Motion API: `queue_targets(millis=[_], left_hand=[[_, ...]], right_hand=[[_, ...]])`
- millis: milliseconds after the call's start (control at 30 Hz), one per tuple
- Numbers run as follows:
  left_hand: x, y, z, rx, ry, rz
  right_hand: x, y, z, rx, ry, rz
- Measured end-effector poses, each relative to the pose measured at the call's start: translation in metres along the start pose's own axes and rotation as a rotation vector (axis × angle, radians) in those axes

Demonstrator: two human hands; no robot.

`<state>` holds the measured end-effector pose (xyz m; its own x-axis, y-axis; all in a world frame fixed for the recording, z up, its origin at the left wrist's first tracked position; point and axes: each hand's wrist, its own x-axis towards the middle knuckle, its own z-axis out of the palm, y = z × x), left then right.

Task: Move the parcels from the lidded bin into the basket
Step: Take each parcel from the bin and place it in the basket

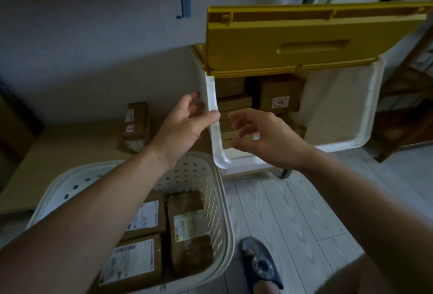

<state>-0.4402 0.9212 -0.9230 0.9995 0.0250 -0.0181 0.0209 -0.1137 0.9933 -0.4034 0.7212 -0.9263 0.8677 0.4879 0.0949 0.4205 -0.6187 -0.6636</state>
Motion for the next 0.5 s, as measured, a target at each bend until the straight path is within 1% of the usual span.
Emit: queue_targets(millis=[133, 200, 333, 367, 400, 500], left_hand=[[0.034, -0.01, 0.016, 0.004, 0.051, 0.012], [0.05, -0.015, 0.026, 0.063, 0.099, -0.001], [0.063, -0.022, 0.043, 0.201, 0.277, -0.005], [0.064, -0.026, 0.046, 0.205, 0.306, -0.006], [0.067, -0.029, 0.048, 0.165, 0.337, -0.024], [0.066, -0.025, 0.049, 0.13, 0.352, -0.06]], right_hand=[[0.014, 0.032, -0.01, -0.115, 0.091, 0.112], [0.027, 0.048, -0.01, -0.125, 0.133, 0.173], [0.057, 0.08, -0.006, -0.071, 0.208, 0.292], [0.064, 0.087, -0.004, -0.003, 0.231, 0.356], [0.073, 0.096, -0.001, 0.155, 0.266, 0.447], [0.104, 0.114, -0.001, 0.762, 0.43, 0.732]])
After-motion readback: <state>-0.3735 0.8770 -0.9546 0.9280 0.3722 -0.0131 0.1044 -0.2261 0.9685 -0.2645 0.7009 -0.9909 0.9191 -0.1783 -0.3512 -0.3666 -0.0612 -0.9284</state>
